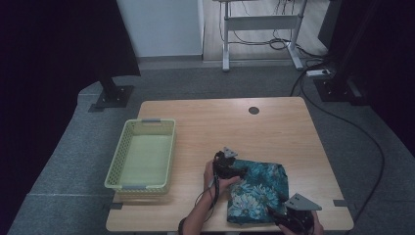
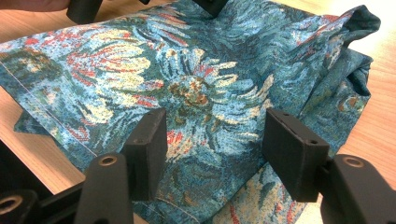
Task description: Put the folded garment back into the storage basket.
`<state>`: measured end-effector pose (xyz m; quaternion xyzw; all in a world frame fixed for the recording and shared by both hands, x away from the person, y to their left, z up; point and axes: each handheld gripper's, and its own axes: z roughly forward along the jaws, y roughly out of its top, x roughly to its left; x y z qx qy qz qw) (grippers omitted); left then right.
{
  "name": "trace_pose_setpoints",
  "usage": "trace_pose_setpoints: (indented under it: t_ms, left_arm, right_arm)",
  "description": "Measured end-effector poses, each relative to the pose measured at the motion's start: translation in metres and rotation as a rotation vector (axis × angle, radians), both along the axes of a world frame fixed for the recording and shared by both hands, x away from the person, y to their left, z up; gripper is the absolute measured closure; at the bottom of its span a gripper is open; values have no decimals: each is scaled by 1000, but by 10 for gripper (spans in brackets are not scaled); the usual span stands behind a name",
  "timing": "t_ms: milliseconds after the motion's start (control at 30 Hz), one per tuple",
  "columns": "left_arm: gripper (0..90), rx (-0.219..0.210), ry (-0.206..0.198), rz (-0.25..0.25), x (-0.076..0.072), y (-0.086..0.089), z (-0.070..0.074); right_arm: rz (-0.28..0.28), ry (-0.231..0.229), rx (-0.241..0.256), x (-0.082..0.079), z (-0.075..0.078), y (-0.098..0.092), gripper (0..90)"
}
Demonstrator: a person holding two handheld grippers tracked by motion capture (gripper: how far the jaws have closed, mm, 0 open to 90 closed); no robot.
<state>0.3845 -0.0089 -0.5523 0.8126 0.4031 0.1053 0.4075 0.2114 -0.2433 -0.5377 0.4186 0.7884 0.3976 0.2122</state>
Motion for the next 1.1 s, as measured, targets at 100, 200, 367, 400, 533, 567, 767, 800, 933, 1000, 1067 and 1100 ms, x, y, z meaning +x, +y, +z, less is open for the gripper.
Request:
trace_pose_setpoints:
  t_ms: [100, 200, 367, 400, 533, 567, 767, 800, 933, 1000, 1067, 1100]
  left_arm:
    - [306, 17, -23, 0, -2, -2, -1]
    - [317, 71, -62, -1, -5, -6, -2]
    - [370, 117, -94, -3, -9, -12, -2]
    - [383, 115, -95, -3, -9, -11, -2]
    - [483, 106, -101, -19, -10, -11, -2]
    - [514, 101, -101, -27, -10, -11, -2]
    - [686, 89, -99, -63, -12, -12, -1]
    - [702, 87, -98, -66, -12, -13, -1]
    - [762, 82, -94, -73, -13, -13, -1]
    - [782, 81, -96, -74, -14, -14, -1]
    - [797, 83, -96, -75, -14, -14, -1]
    - [803, 82, -96, -75, -14, -14, -1]
  right_arm:
    - [0, 0, 1, 0, 0, 0, 402]
    - [2, 0, 0, 0, 0, 0, 402]
    - [2, 1, -1, 0, 0, 0, 402]
    - [2, 1, -1, -1, 0, 0, 402]
    - [0, 0, -1, 0, 0, 0, 402]
    - [-1, 0, -1, 0, 0, 0, 402]
    - [-2, 0, -2, -1, 0, -1, 402]
    - [-3, 0, -1, -1, 0, -1, 402]
    - [-4, -1, -1, -1, 1, -2, 402]
    - [-4, -2, -2, -1, 1, -2, 402]
    - [-5, -1, -1, -1, 0, -2, 402]
    - [-7, -1, -1, -1, 0, -3, 402]
